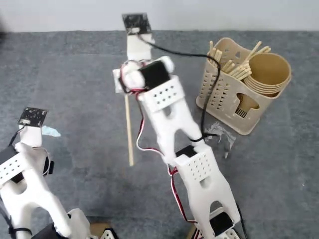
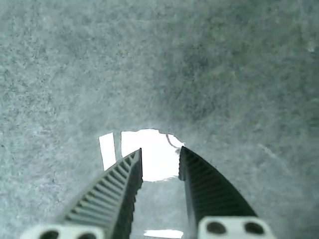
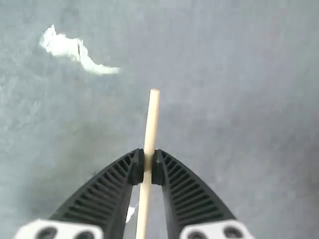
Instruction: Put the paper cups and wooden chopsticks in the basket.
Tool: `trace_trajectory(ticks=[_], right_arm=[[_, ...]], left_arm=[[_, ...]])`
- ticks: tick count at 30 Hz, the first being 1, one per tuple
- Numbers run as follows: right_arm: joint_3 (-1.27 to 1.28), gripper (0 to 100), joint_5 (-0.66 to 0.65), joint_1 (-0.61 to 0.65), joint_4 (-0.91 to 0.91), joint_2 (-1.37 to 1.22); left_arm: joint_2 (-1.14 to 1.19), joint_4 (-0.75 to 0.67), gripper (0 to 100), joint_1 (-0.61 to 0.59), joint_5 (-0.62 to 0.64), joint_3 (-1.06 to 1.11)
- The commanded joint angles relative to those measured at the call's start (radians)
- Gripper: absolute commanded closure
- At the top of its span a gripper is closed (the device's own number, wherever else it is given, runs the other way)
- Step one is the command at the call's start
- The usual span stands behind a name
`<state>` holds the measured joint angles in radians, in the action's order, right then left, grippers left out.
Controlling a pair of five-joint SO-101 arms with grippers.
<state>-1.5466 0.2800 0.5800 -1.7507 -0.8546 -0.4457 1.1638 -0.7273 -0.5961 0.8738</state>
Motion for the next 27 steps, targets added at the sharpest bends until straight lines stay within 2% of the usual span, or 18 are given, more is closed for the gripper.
trace_trajectory(ticks=[1,6,8,12,16,22,27], right_arm=[[-0.126,99.1,-0.095,-0.065,-0.044,0.09],[-0.132,99.1,-0.155,-0.145,-0.045,0.232],[-0.133,99.1,-0.193,-0.183,-0.045,0.294],[-0.135,99.1,-0.267,-0.285,-0.042,0.403],[-0.135,99.1,-0.278,-0.41,-0.013,0.47],[-0.135,99.1,-0.278,-0.601,0.13,0.507],[-0.135,99.1,-0.27,-0.684,0.239,0.509]], left_arm=[[-0.018,-0.015,89,0.041,0.003,-0.005],[-0.02,-0.015,89,0.124,0.005,-0.005],[-0.031,-0.015,93,0.16,0.006,-0.005],[-0.146,-0.008,95,0.23,0.023,0.016],[-0.334,-0.014,96,0.304,0.118,0.071],[-0.617,-0.06,96,0.414,0.261,0.173],[-0.746,-0.129,96,0.451,0.327,0.271]])
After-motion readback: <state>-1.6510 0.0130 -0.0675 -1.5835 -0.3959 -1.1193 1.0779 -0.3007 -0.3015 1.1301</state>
